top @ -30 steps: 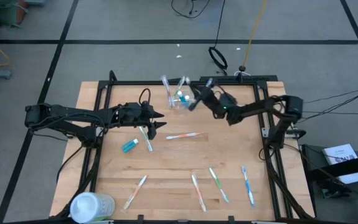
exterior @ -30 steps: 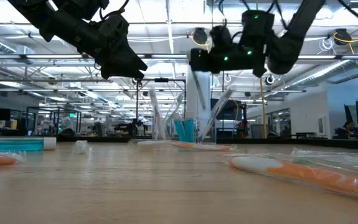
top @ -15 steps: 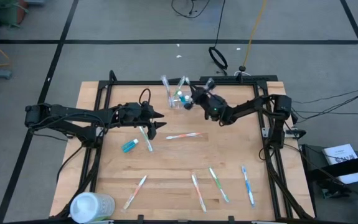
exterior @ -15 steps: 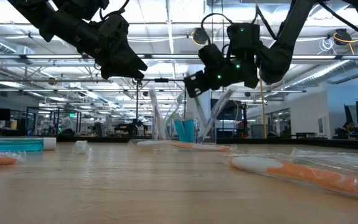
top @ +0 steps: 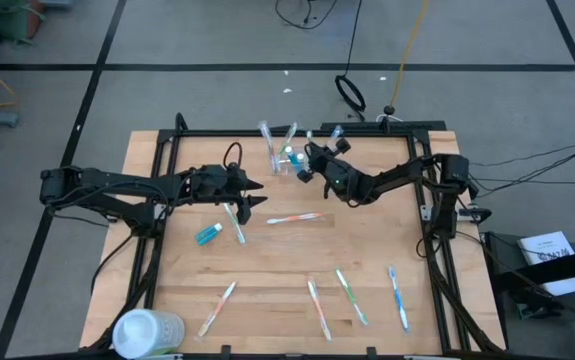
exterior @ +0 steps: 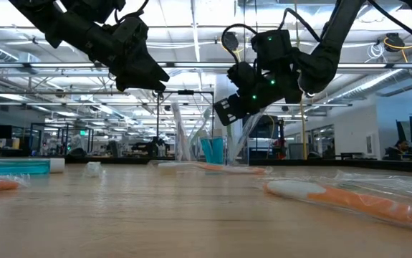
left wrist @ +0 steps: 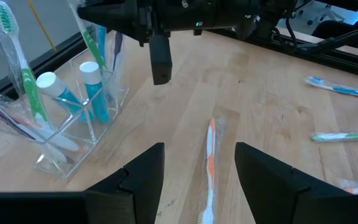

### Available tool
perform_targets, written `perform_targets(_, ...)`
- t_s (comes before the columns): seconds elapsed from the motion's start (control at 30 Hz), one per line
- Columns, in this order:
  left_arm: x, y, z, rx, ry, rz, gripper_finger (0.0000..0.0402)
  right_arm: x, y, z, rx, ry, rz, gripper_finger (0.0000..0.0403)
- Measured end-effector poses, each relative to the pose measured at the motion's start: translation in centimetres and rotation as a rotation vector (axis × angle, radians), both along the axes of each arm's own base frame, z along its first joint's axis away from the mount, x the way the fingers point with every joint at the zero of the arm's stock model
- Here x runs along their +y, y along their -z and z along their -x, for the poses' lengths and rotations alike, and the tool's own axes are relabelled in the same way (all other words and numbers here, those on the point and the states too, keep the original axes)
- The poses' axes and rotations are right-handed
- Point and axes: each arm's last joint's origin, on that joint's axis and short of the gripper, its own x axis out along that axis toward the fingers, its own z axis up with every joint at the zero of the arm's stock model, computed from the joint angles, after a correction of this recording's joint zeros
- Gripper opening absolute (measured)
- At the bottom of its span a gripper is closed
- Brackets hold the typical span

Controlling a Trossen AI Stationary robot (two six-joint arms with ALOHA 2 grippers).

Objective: Pick & Place toothbrushing station
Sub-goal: Put the green toothbrush into the transparent organizer

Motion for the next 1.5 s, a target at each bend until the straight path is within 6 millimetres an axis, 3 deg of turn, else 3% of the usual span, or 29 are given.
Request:
perform_targets(0.6,0.0,0.0,0.0,0.004,-0.004,0.007,0.0202,1.4,-1.2,0.1,0.047,-0.019,0.014,0.0004)
perform_targets(1.03,0.0,0.0,0.0,0.003,-0.002,0.0,0.0202,1.0,-1.3,0.6,0.119,-0.003,-0.008,0.0006)
perform_targets(1.17,0.0,0.0,0.0,0.003,0.0,-0.004,0.0202,0.3,-1.0,0.9,0.115,0.024,-0.042,0.003)
perform_targets(1.33,0.0,0.0,0.0,0.003,0.001,-0.005,0.0202,-0.5,-0.8,1.1,0.019,0.016,-0.12,0.0089)
perform_targets(1.5,0.0,0.0,0.0,0.007,0.008,-0.021,0.0202,0.5,-1.1,0.9,0.065,-0.018,-0.087,0.0137)
